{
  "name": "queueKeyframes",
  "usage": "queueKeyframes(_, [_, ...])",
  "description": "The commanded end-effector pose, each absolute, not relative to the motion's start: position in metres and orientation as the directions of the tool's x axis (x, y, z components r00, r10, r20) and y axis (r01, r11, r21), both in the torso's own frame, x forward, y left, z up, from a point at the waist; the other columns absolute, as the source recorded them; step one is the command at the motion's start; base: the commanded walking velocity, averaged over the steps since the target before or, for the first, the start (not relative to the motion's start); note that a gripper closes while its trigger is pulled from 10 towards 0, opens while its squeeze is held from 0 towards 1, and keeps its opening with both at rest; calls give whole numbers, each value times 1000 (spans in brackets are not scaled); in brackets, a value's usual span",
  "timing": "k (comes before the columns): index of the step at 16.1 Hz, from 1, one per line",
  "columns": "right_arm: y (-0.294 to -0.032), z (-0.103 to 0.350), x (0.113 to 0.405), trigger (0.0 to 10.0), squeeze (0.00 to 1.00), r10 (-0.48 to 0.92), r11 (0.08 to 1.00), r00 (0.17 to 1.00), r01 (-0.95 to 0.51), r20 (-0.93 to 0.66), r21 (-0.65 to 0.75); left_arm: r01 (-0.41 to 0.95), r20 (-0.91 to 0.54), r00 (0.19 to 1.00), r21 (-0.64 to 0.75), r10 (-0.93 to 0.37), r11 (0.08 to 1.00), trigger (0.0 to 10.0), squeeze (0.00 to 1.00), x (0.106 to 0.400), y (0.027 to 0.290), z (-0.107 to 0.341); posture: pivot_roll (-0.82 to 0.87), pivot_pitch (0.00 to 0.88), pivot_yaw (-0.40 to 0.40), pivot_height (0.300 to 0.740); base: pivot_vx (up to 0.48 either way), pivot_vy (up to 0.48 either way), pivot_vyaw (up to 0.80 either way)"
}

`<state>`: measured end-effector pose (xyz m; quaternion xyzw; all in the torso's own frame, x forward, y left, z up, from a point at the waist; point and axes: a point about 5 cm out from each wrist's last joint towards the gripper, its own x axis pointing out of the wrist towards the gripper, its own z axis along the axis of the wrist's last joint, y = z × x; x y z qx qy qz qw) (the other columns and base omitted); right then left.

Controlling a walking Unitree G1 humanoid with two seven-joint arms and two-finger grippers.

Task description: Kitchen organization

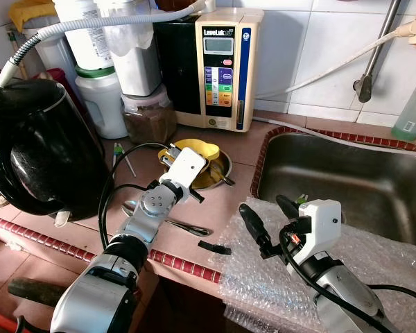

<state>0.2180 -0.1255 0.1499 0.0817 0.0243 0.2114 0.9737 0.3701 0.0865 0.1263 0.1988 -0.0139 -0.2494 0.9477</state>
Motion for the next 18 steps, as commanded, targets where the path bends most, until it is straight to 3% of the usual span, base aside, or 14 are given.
queueKeyframes(1, [-124, 149, 220, 10000, 0, 422, 893, 906, -413, -13, 180, 426, -27, 893, 377, -449, 823, 0, 0, 372, 92, 131, -51, 0, 75, 740, 0, 0, 0])
queueKeyframes(7, [-125, 150, 218, 10000, 0, 432, 891, 902, -422, -25, 170, 330, 132, 912, 329, -389, 885, 0, 0, 375, 101, 151, -79, 0, 58, 740, 0, 0, 0])
queueKeyframes(8, [-128, 149, 219, 10000, 0, 423, 895, 906, -413, -26, 167, 332, 108, 919, 305, -379, 892, 2745, 0, 374, 103, 146, -78, 0, 57, 740, 0, 0, 0])
queueKeyframes(9, [-128, 150, 221, 10000, 0, 425, 894, 905, -416, -18, 167, 335, 107, 918, 304, -382, 892, 10000, 1000, 374, 103, 145, -58, 0, 56, 740, 0, 0, 0])
queueKeyframes(18, [-115, 150, 223, 10000, 0, 413, 886, 911, -405, 11, 225, 569, 40, 791, 321, -611, 757, 10000, 1000, 373, 93, 151, -23, 0, 93, 740, 0, 0, 0])
